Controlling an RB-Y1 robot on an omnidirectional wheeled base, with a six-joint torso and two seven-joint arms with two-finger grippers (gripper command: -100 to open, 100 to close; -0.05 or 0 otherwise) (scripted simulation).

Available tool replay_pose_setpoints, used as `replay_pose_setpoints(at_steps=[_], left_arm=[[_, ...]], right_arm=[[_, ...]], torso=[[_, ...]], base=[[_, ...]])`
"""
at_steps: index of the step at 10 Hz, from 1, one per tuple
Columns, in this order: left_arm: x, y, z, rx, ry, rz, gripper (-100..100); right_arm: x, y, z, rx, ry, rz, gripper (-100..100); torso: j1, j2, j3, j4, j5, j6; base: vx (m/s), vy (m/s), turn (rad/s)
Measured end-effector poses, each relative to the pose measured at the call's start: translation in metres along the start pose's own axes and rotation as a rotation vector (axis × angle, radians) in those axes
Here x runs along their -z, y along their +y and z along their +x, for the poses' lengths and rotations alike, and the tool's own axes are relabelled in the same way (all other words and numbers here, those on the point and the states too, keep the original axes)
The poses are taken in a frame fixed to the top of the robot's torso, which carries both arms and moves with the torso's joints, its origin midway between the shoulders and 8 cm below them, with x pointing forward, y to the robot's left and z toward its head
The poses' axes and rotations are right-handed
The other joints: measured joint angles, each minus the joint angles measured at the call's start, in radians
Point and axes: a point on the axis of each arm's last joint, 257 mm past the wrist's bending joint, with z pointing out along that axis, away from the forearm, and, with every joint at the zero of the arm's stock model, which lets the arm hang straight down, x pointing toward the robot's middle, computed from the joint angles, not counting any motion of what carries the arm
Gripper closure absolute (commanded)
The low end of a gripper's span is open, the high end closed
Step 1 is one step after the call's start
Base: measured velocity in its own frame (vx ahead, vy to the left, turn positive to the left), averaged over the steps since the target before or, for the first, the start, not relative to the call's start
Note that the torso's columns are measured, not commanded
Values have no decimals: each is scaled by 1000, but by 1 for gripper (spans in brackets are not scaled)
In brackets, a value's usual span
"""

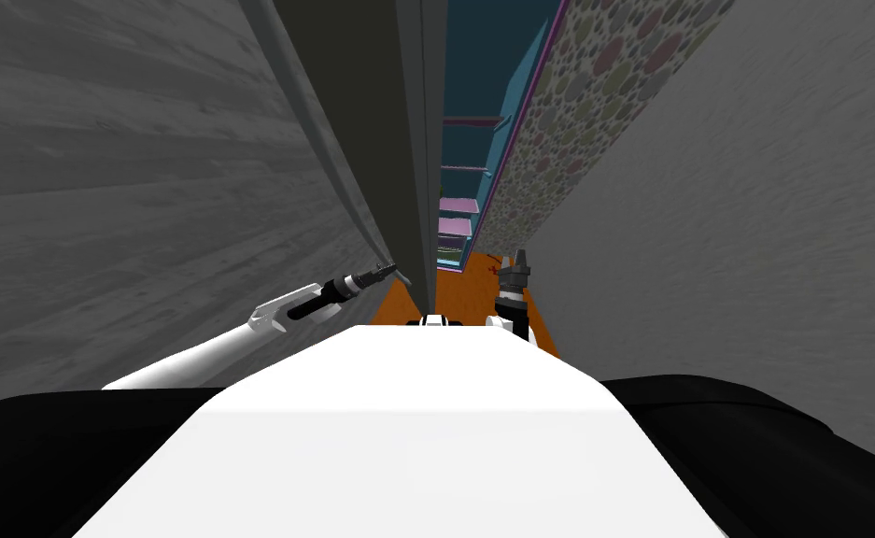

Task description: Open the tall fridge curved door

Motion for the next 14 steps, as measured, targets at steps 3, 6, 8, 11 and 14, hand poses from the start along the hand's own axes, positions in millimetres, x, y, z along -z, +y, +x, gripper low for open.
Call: replay_pose_setpoints(at_steps=[3, 6, 8, 11, 14], left_arm=[[0, 0, 0, 4, 2, -2, 100], [3, -4, -2, -21, 14, 9, 100], [-1, -10, -2, -31, 15, 27, 100], [1, -9, -2, -30, 15, 26, 100], [-1, -7, -1, -31, 16, 23, 100]], right_arm=[[0, 0, 0, 0, 0, 0, 0], [0, 0, 0, 0, 0, 0, 0], [0, 0, 0, 0, 0, 0, 0], [0, 0, 0, 0, 0, 0, 0], [0, 0, 0, 0, 0, 0, 0]], torso=[[1, 0, 0, 1, 0, 0], [3, 4, 1, 6, -2, -2], [-4, 8, 5, 5, -2, -2], [-2, 9, 5, 5, -2, -3], [-2, 6, 3, 4, -2, 0]], base=[[-15, 35, -26], [-67, 147, -38], [-29, 64, -2], [8, -17, -7], [-1, 1, 10]])
